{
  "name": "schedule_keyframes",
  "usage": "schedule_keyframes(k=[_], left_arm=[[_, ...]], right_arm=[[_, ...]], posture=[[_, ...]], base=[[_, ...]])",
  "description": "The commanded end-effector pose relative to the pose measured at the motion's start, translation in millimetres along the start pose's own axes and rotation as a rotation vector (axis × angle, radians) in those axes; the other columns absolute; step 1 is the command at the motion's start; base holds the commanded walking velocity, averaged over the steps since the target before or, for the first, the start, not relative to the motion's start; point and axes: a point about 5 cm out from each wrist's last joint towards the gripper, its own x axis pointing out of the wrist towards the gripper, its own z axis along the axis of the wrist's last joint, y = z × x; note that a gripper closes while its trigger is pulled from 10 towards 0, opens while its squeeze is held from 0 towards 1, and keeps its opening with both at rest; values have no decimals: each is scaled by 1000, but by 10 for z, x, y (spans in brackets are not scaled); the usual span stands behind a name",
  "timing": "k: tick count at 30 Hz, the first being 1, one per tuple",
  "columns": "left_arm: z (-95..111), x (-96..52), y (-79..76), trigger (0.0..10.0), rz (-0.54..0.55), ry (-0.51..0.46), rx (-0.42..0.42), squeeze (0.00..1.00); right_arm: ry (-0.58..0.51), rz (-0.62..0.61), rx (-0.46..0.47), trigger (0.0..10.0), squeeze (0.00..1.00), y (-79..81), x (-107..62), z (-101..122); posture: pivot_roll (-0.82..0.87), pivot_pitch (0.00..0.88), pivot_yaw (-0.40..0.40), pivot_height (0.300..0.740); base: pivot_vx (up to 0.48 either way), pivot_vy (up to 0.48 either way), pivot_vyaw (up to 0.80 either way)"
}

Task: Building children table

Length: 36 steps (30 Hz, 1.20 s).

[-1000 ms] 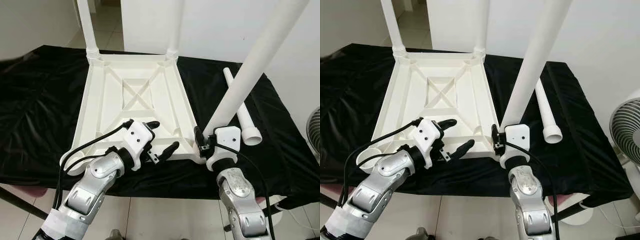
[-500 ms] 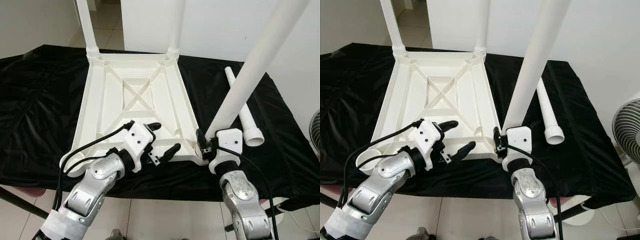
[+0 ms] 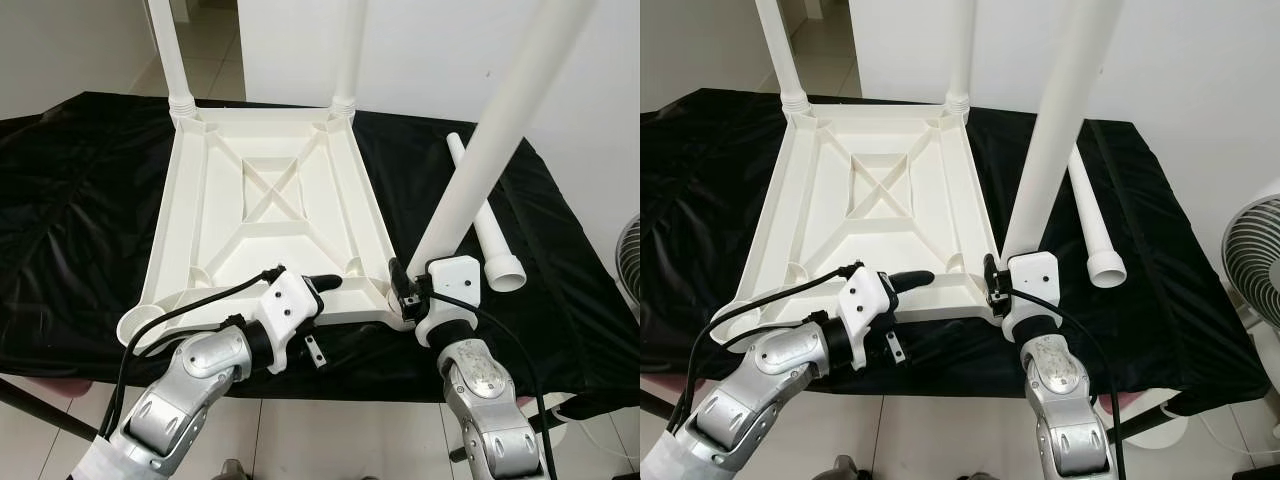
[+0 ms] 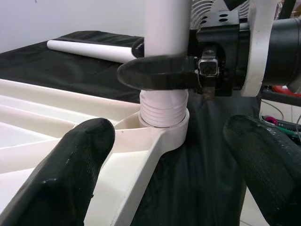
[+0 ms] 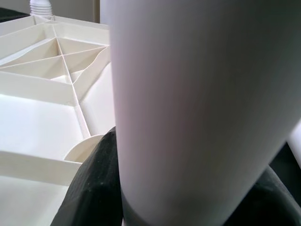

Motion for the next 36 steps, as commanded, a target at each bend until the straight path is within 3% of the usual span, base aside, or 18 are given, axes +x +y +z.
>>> schedule_keyframes(k=[1,5,8,13,30,35,36], left_arm=[[-20,-14,-51,10000,-36,15,-11,0],[-19,-17,-50,10000,-37,17,-13,0],[-15,-20,-52,10000,-37,20,-11,0],[-3,-30,-49,10000,-45,24,-8,0],[9,-50,-21,10000,-26,30,0,0],[11,-47,-20,10000,-25,30,1,0],[13,-46,-19,10000,-25,29,3,0]], right_arm=[[30,11,-26,10000,0,-7,-33,-73],[37,31,-18,10000,0,-11,-65,-104],[86,44,100,10000,0,-73,-58,-179],[135,2,174,10000,0,-181,14,-234],[203,-9,226,10000,0,-228,66,-345],[217,-45,197,10000,0,-263,93,-362],[229,-77,259,10000,0,-283,97,-378]], posture=[[84,106,-26,740],[83,111,-22,740],[80,113,-18,740],[83,113,-17,740],[94,108,-22,740],[94,106,-23,740],[95,106,-25,740]], base=[[0,0,0],[0,0,0],[0,0,0],[0,0,0],[0,0,0],[0,0,0],[0,0,0]])
